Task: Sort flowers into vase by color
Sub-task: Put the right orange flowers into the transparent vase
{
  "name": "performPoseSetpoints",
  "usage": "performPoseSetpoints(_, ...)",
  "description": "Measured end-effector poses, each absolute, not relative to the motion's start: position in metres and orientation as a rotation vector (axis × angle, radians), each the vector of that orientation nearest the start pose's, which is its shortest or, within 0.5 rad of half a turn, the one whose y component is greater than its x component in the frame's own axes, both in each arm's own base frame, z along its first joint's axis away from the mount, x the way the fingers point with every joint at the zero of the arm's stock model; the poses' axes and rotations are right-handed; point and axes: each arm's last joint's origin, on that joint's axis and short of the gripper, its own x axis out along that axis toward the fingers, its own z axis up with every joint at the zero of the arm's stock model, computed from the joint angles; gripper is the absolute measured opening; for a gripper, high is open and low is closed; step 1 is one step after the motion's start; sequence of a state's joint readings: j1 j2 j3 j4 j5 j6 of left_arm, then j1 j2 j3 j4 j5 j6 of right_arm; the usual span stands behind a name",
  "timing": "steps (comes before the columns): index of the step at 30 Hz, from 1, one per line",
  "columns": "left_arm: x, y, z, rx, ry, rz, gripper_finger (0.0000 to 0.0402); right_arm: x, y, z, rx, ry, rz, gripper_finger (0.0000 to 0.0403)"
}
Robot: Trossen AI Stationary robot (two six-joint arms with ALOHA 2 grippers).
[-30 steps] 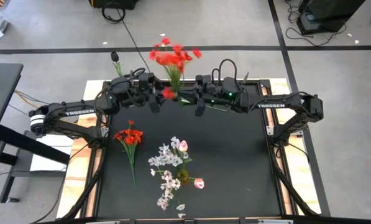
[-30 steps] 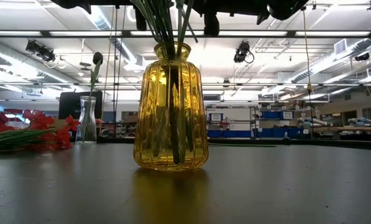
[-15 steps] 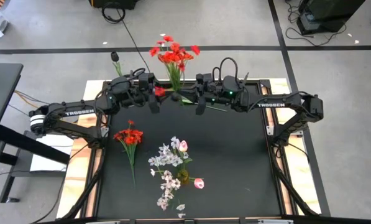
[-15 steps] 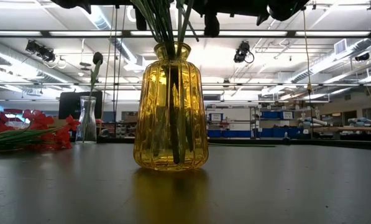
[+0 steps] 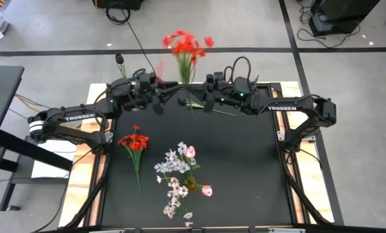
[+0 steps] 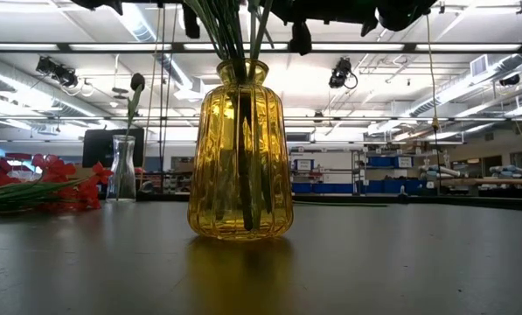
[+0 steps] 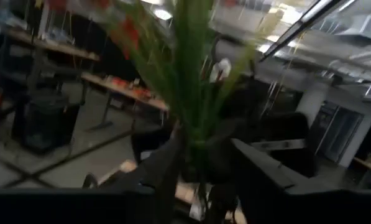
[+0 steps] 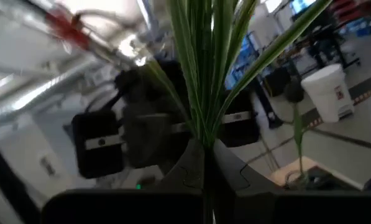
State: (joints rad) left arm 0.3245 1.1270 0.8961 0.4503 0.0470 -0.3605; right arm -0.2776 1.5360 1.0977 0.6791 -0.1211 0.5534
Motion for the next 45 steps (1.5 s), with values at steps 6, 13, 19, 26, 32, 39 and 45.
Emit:
performPoseSetpoints(6,0.241,0.089,0.359,-0.397,-0.239,0.264,0.0257,0.338,-0.096,0.343,0.496,-0.297,-0.067,0.0012)
performPoseSetpoints(13,0.250,0.089,0.356,-0.420,-0.246,0.174,0.0338,0.340,-0.091,0.339,0.469,-0.239,-0.038,0.0012)
performPoseSetpoints(19,0.251,0.088,0.358,-0.426,-0.253,0.131,0.0340,0.341,-0.090,0.337,0.443,-0.208,-0.013,0.0012)
performPoseSetpoints(26,0.253,0.088,0.358,-0.429,-0.275,0.093,0.0333,0.341,-0.088,0.338,0.410,-0.207,0.045,0.0012)
performPoseSetpoints(32,0.258,0.089,0.356,-0.422,-0.285,0.071,0.0305,0.341,-0.081,0.341,0.373,-0.220,0.091,0.0012)
performPoseSetpoints(39,0.263,0.088,0.357,-0.403,-0.292,0.007,0.0268,0.342,-0.078,0.341,0.357,-0.219,0.101,0.0012)
performPoseSetpoints(45,0.272,0.090,0.366,-0.388,-0.277,-0.042,0.0206,0.342,-0.077,0.340,0.358,-0.208,0.101,0.0012)
